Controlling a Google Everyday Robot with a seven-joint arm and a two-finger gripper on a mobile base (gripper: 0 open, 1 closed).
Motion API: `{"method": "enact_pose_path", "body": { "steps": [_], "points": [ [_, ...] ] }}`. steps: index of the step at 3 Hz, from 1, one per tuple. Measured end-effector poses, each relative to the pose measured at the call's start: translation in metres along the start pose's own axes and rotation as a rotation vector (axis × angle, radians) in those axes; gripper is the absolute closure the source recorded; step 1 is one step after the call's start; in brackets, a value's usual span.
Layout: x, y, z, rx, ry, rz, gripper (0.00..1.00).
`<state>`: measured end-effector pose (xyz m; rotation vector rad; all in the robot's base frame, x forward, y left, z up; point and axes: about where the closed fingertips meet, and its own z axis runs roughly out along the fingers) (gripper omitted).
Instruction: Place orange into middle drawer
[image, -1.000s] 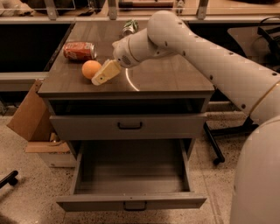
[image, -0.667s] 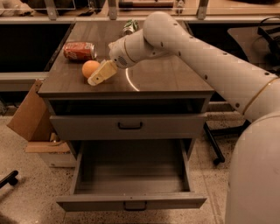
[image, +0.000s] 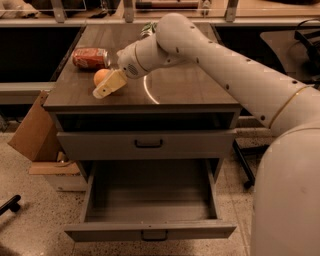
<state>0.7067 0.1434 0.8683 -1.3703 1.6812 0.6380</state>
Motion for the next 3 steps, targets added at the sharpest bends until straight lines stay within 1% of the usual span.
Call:
{"method": "enact_pose_path", "body": {
  "steps": [2, 3],
  "points": [
    [0.003, 0.007, 0.015, -0.02, 0.035, 0.001, 0.0],
    [0.009, 0.008, 0.021, -0.023, 0.043, -0.003, 0.19]
  ]
}}
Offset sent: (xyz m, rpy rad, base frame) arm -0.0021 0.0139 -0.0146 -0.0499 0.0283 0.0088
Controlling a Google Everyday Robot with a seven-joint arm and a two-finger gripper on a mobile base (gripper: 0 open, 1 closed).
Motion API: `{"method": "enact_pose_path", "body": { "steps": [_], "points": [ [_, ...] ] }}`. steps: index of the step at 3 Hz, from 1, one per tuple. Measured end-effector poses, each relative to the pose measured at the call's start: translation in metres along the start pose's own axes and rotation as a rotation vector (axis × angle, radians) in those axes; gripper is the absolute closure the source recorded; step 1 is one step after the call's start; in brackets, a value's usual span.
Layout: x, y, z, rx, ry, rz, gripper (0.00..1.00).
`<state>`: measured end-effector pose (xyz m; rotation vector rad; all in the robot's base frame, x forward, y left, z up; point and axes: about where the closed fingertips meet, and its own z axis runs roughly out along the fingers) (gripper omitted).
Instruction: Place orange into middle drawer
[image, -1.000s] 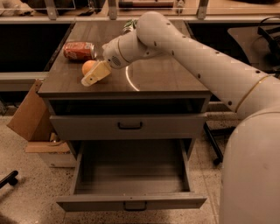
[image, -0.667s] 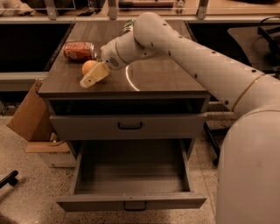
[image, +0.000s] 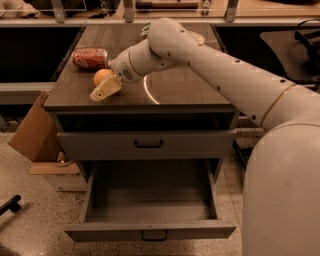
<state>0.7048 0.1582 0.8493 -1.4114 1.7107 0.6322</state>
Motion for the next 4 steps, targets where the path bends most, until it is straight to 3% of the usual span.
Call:
{"method": "enact_pose_path", "body": {
  "steps": [2, 3, 4],
  "points": [
    [-0.004, 0.005, -0.009, 0.01, -0.021, -0.027, 0.65],
    [-0.018, 0.017, -0.044, 0.041, -0.082, -0.076, 0.88],
    [-0.02, 0.046, -0.093, 0.063, -0.142, -0.099, 1.0]
  ]
}}
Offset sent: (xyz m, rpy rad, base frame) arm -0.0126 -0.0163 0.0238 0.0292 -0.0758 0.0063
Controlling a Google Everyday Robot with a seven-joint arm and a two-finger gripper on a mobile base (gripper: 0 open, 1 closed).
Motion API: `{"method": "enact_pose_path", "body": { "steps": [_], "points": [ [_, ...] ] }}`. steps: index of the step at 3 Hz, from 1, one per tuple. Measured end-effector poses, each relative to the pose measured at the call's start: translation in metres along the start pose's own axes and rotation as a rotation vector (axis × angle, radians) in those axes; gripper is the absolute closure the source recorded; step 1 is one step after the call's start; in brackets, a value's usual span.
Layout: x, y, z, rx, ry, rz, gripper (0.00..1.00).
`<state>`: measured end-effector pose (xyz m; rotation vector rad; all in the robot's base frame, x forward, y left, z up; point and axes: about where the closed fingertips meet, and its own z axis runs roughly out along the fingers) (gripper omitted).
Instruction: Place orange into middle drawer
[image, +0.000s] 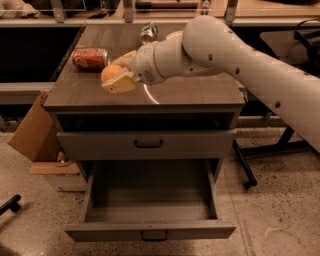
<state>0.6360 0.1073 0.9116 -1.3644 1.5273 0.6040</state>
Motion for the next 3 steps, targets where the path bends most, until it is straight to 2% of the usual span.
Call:
{"method": "enact_pose_path", "body": {
  "steps": [1, 2, 3],
  "points": [
    [0.0, 0.0, 0.0, 0.0, 0.0, 0.0, 1.0],
    [0.002, 0.016, -0.005, -0.015, -0.006, -0.041, 1.0],
    [0.011, 0.046, -0.015, -0.027, -0.013, -0.085, 1.0]
  ]
}}
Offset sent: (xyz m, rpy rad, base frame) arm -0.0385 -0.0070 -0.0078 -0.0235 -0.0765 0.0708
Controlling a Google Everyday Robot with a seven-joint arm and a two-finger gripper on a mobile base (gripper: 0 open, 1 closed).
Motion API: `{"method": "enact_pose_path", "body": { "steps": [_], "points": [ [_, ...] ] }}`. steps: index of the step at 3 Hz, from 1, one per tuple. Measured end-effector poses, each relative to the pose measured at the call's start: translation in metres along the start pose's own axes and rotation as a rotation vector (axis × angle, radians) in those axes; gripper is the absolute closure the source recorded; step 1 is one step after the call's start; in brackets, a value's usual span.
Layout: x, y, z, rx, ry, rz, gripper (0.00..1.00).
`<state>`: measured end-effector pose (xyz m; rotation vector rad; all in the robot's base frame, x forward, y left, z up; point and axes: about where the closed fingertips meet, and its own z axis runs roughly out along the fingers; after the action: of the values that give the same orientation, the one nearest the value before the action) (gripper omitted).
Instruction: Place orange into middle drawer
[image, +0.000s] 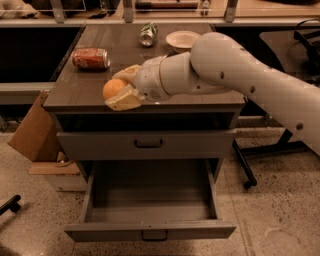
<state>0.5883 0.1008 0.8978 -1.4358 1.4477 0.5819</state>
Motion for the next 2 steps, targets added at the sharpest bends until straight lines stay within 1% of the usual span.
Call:
{"method": "enact_pose_path", "body": {
  "steps": [1, 2],
  "points": [
    [0.028, 0.043, -0.005, -0.039, 0.017, -0.005, 1.0],
    [0.059, 0.066, 0.001, -0.087, 0.03, 0.026, 1.0]
  ]
}}
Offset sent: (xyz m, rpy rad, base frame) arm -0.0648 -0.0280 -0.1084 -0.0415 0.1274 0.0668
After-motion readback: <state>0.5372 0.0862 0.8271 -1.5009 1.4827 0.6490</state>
